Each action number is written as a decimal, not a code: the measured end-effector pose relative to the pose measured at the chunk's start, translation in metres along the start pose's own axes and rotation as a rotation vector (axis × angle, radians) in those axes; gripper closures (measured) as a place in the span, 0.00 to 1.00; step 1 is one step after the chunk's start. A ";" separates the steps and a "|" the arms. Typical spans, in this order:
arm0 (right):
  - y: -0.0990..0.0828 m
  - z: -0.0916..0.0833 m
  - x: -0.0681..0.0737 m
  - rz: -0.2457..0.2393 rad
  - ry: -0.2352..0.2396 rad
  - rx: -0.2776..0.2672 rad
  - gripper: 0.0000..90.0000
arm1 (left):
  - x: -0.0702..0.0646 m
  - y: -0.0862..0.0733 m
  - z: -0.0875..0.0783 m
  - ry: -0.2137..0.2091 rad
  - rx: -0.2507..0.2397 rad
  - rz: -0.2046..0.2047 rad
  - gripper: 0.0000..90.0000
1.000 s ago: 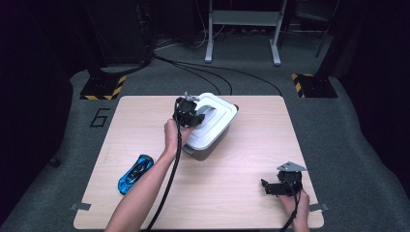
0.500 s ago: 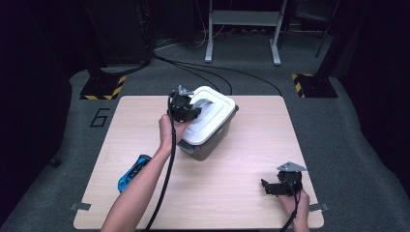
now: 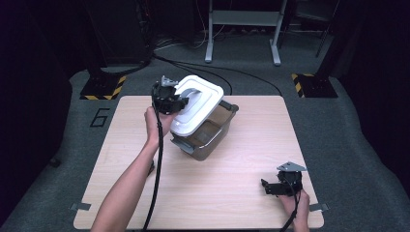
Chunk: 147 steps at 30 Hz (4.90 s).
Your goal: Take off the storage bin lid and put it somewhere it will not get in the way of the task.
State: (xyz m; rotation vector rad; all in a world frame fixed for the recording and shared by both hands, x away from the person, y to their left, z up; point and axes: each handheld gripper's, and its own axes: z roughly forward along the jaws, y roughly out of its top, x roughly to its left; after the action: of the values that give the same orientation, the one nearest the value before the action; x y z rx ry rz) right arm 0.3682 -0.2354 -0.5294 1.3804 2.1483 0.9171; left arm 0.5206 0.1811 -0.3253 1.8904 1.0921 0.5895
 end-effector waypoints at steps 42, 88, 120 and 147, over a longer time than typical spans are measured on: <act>0.000 0.000 0.000 -0.005 0.001 0.004 0.01 | 0.128 -0.037 -0.048 0.258 -0.028 -0.218 0.74; 0.000 0.000 -0.001 -0.009 0.000 0.003 0.01 | 0.171 -0.121 -0.008 0.338 0.129 -0.318 0.74; 0.000 0.000 -0.001 -0.008 -0.001 0.003 0.01 | 0.184 -0.163 0.017 0.336 0.222 -0.378 0.74; 0.000 0.000 -0.001 -0.006 -0.002 0.004 0.01 | 0.184 -0.172 0.016 0.227 0.262 -0.360 0.29</act>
State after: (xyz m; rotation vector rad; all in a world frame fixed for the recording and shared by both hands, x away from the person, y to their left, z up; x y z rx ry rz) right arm 0.3681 -0.2363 -0.5293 1.3750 2.1528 0.9096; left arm 0.5466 0.3767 -0.4829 1.8079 1.6829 0.4791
